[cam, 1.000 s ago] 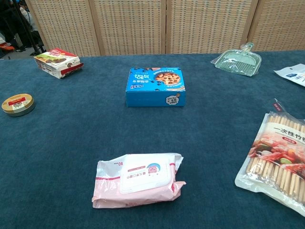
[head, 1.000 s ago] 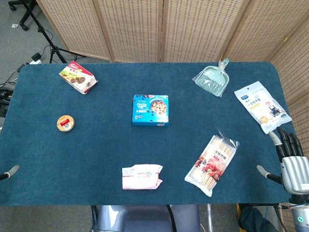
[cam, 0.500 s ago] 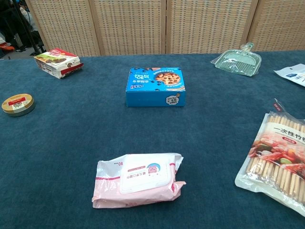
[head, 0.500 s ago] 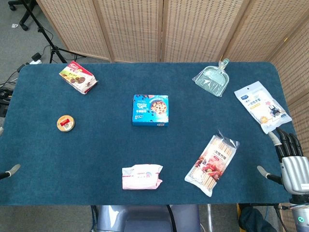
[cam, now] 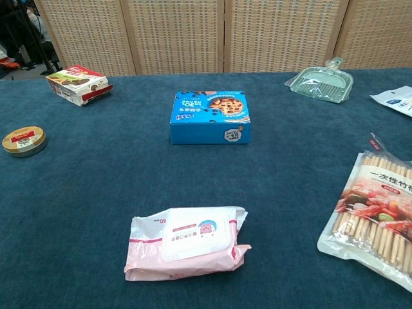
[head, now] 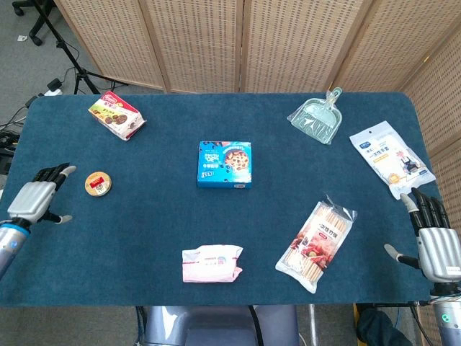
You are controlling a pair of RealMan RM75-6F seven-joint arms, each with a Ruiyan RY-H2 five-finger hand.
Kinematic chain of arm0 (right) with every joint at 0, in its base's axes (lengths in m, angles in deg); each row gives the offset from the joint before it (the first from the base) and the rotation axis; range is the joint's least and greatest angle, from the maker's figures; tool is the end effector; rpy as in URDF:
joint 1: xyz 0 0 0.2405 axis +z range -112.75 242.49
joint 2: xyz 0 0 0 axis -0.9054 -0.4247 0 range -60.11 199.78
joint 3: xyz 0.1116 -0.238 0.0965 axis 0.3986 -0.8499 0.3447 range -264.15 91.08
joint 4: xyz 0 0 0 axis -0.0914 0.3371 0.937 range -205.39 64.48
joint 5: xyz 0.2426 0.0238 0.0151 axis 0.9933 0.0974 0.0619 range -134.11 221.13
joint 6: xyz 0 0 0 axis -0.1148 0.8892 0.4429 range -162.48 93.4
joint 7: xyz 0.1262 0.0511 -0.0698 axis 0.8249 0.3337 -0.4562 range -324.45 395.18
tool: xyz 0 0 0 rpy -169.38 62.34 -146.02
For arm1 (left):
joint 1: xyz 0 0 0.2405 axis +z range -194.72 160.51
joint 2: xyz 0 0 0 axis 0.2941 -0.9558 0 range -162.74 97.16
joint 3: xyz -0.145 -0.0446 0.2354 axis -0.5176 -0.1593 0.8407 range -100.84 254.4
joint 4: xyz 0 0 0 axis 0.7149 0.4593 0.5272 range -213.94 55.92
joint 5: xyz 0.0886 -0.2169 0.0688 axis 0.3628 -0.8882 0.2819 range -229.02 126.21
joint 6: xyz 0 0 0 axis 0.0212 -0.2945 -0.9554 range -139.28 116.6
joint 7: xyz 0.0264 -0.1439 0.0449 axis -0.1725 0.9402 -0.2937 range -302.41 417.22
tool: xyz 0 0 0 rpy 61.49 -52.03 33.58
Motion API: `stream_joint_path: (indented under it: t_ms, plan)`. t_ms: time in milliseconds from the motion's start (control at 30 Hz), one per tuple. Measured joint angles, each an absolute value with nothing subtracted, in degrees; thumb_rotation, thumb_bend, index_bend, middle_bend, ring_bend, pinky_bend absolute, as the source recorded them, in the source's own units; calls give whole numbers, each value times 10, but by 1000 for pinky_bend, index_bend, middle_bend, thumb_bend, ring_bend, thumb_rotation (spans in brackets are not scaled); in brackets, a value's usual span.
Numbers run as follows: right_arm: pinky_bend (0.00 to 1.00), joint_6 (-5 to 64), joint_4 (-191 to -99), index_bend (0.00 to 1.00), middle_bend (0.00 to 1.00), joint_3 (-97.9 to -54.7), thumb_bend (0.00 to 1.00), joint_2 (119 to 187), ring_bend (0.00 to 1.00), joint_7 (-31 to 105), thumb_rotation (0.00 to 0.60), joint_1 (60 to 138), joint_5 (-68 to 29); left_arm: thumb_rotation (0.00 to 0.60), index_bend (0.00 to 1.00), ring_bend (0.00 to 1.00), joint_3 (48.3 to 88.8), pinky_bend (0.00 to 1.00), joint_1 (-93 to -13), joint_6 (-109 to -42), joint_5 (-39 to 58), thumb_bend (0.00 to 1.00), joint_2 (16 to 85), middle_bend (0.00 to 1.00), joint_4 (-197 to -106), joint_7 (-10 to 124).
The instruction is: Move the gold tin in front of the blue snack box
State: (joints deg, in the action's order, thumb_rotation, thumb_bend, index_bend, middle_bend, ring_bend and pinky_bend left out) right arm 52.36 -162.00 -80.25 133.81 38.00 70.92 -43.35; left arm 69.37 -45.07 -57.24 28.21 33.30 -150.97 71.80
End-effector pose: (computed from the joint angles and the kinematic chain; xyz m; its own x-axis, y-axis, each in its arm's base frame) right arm -0.3350 -0.2158 0.1535 0.3606 0.0966 0.9277 -0.9292 -0.0494 0.3664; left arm -0.3702 0.3657 0.1217 0.4372 0.3490 0.8289 0.8943 -0.0708 -0.4418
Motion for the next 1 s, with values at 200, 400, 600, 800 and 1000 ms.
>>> stream_joint_path:
  t_ms: [200,400,600,800,1000]
  plan:
    - [0,510,-1611,0,0,-799,0,1345,0,374,600,714,-417,600,0,0,688,0,-517,-490,239,0,417,0,-1391,694]
    - [0,501,-1604,0,0,-796,0,1349,0,376,600,719,-409,600,0,0,689,95,-546,-448,210,0,477,0,-1323,678]
    - [0,501,-1605,0,0,-798,0,1349,0,376,600,718,-411,600,41,43,690,272,-553,-448,206,37,502,54,-1297,682]
    - [0,504,-1606,0,0,-798,0,1348,0,380,600,717,-411,600,363,310,691,484,-555,-464,206,111,511,352,-1291,668]
    - [0,502,-1606,0,0,-798,0,1346,0,386,600,717,-411,600,527,423,688,584,-554,-473,190,206,510,466,-1309,642]
